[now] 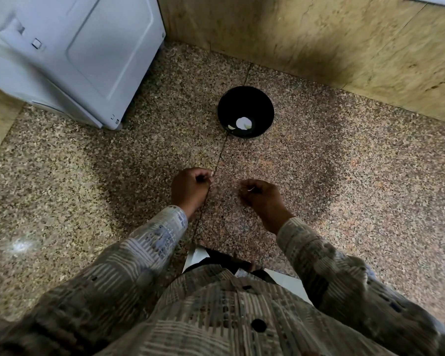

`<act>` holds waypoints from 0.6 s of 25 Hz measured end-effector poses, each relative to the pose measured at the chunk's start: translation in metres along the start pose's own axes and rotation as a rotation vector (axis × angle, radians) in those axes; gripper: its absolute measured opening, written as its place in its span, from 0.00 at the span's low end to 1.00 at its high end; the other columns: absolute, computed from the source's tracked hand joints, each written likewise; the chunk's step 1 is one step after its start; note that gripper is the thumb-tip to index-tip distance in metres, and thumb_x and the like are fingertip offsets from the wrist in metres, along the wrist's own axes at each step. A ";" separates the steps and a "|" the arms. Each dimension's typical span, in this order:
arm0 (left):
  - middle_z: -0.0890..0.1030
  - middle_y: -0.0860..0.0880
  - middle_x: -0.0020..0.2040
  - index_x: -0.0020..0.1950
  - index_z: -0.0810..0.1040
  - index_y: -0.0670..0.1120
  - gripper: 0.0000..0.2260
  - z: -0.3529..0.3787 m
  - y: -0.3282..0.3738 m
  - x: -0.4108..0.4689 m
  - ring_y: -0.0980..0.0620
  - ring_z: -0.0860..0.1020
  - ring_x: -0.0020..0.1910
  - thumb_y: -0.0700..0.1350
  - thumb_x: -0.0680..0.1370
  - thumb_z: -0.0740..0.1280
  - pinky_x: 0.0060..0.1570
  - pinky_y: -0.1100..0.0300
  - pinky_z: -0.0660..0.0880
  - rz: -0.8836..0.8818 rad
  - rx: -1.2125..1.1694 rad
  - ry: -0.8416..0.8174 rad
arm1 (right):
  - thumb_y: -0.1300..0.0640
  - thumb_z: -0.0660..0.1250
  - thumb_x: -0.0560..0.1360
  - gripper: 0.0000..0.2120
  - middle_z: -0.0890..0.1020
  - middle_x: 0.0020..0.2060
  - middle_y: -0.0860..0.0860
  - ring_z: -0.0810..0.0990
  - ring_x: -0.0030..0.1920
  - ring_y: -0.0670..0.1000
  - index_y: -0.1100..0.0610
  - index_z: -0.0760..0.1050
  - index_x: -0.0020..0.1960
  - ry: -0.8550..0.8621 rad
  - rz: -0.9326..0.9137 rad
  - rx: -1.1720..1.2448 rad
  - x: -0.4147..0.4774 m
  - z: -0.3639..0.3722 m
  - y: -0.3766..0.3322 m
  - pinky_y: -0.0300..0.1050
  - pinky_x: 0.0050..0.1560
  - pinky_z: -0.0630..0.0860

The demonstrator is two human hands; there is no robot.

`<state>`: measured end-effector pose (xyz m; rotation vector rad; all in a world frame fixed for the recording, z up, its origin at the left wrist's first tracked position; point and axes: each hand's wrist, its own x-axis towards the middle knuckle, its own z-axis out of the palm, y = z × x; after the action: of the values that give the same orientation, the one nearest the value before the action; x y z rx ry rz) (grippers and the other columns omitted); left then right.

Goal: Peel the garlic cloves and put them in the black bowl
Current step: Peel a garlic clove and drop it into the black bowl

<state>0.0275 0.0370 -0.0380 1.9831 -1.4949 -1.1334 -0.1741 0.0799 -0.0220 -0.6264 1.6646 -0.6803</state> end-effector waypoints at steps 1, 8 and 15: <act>0.86 0.53 0.51 0.55 0.85 0.52 0.10 -0.002 -0.001 0.000 0.58 0.83 0.46 0.49 0.75 0.77 0.51 0.59 0.82 0.038 0.034 -0.002 | 0.63 0.73 0.77 0.11 0.88 0.47 0.54 0.86 0.47 0.56 0.51 0.84 0.56 0.020 -0.052 -0.163 0.001 -0.002 0.002 0.58 0.52 0.85; 0.75 0.47 0.56 0.63 0.78 0.52 0.16 0.004 0.008 -0.034 0.45 0.79 0.50 0.45 0.75 0.72 0.48 0.50 0.79 0.333 0.242 0.113 | 0.67 0.66 0.78 0.18 0.85 0.47 0.46 0.86 0.42 0.51 0.48 0.74 0.62 -0.019 -0.259 -0.528 0.002 -0.013 -0.011 0.44 0.34 0.82; 0.83 0.47 0.57 0.64 0.82 0.50 0.15 0.046 0.023 -0.037 0.47 0.82 0.54 0.43 0.78 0.69 0.55 0.51 0.79 0.454 0.296 -0.173 | 0.58 0.69 0.80 0.04 0.79 0.50 0.52 0.78 0.42 0.46 0.56 0.83 0.51 -0.023 -0.442 -1.014 0.013 -0.014 -0.012 0.39 0.42 0.78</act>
<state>-0.0260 0.0702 -0.0346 1.6135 -2.1710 -0.9460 -0.1899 0.0643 -0.0196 -1.7422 1.8043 -0.0624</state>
